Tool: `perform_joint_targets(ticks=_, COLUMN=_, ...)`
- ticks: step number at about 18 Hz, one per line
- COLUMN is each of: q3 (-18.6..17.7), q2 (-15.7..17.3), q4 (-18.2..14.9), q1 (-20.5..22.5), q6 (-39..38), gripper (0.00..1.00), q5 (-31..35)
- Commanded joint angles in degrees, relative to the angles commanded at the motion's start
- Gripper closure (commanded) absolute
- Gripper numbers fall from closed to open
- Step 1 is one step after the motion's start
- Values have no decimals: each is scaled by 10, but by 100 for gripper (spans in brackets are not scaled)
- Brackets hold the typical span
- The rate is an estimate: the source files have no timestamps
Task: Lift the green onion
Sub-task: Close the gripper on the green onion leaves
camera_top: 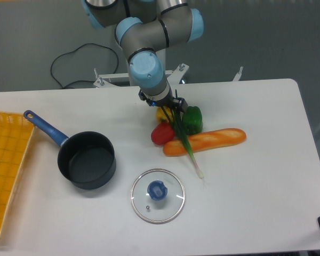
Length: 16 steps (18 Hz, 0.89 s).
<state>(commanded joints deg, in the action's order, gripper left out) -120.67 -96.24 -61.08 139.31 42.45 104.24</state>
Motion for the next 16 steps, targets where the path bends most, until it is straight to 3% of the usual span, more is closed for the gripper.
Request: perform_joint_targets(ticks=16, q3=-2, q2=-11, q4=5, q1=-11, q6=1, gripper=12, q5=16)
